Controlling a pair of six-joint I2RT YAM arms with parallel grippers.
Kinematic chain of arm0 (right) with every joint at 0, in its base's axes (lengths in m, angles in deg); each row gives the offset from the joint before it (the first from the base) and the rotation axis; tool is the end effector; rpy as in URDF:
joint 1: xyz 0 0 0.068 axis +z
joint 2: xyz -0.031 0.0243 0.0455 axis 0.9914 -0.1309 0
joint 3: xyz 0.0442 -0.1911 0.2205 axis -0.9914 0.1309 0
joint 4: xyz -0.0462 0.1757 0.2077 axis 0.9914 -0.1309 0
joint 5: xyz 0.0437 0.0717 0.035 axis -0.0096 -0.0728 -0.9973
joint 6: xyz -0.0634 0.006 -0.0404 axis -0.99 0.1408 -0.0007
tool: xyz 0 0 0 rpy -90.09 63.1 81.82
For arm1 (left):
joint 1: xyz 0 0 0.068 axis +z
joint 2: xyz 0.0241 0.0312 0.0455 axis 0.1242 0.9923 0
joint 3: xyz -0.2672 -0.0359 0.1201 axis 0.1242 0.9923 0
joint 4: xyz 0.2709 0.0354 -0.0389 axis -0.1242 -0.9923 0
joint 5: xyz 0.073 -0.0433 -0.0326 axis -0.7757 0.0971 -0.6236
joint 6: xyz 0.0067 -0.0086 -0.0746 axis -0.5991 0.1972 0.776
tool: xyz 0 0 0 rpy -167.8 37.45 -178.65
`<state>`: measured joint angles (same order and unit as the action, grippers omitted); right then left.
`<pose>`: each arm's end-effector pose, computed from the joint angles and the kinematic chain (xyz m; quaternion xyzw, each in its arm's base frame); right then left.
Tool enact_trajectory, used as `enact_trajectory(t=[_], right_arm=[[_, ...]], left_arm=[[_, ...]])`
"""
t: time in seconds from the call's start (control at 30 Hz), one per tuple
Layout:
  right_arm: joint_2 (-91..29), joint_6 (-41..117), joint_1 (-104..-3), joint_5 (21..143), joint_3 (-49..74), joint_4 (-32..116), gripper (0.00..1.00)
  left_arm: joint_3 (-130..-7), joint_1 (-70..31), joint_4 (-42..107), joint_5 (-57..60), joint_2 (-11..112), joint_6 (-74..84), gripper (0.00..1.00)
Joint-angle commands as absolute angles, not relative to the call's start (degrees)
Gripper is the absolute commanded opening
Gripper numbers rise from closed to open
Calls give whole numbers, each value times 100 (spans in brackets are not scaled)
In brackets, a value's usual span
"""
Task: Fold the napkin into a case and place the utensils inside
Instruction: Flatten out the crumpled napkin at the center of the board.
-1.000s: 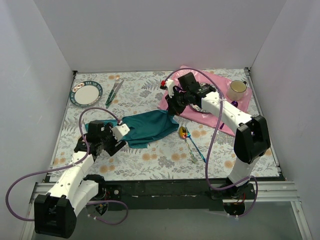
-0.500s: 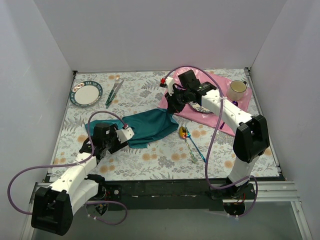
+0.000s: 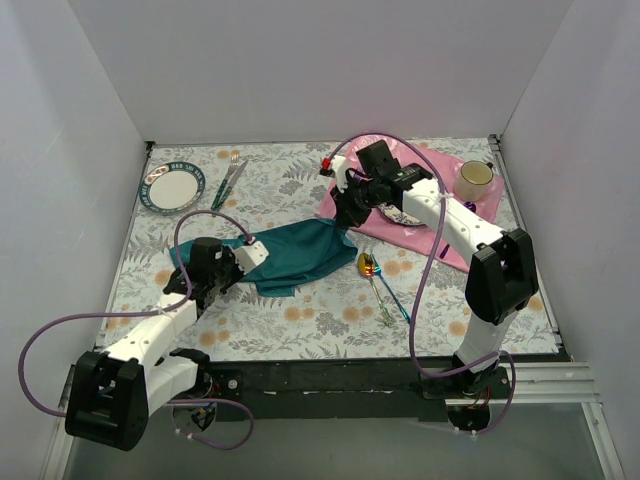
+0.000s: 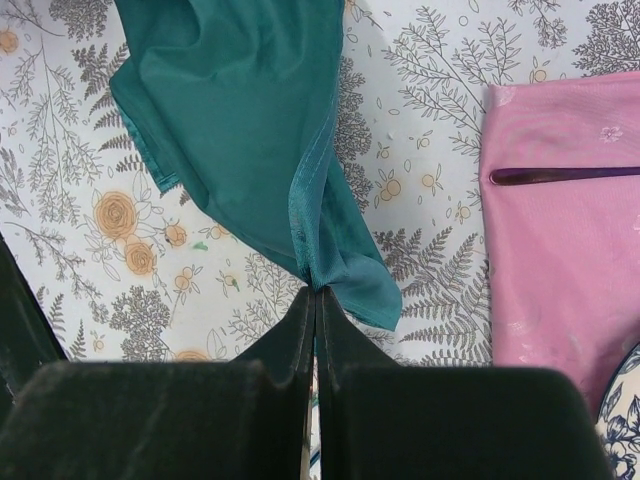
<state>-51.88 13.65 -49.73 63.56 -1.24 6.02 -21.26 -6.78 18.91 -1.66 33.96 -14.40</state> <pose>0.3499 0.2580 0.2971 -0.4584 0.7928 0.2532 0.3118 0.2093 -0.0579 0.1652 0.1899 0.9040 -0.0636 0.3777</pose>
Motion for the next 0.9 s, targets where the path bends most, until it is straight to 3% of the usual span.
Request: enact_trajectory(t=[0.0,0.27,0.4,0.53,0.87], right_arm=[[-5096,1186,-5013,6358,-344,542,1],[-4815,685,-5093,6736,-510,287,1],[-4334,544,-5101,6868,-616,392,1],[-3884,562,-5075,6991,-1115,358,1],[-2733,579,-4100,7886,-1926,23,1]], left_arm=[[-2551,-693,1902,-117,3213,-882,0],[-3534,-8,1234,50,2870,182,0],[-4693,651,656,200,2852,920,0],[-6019,705,39,104,2616,1413,0],[-7699,705,-1024,-617,1385,1906,0]])
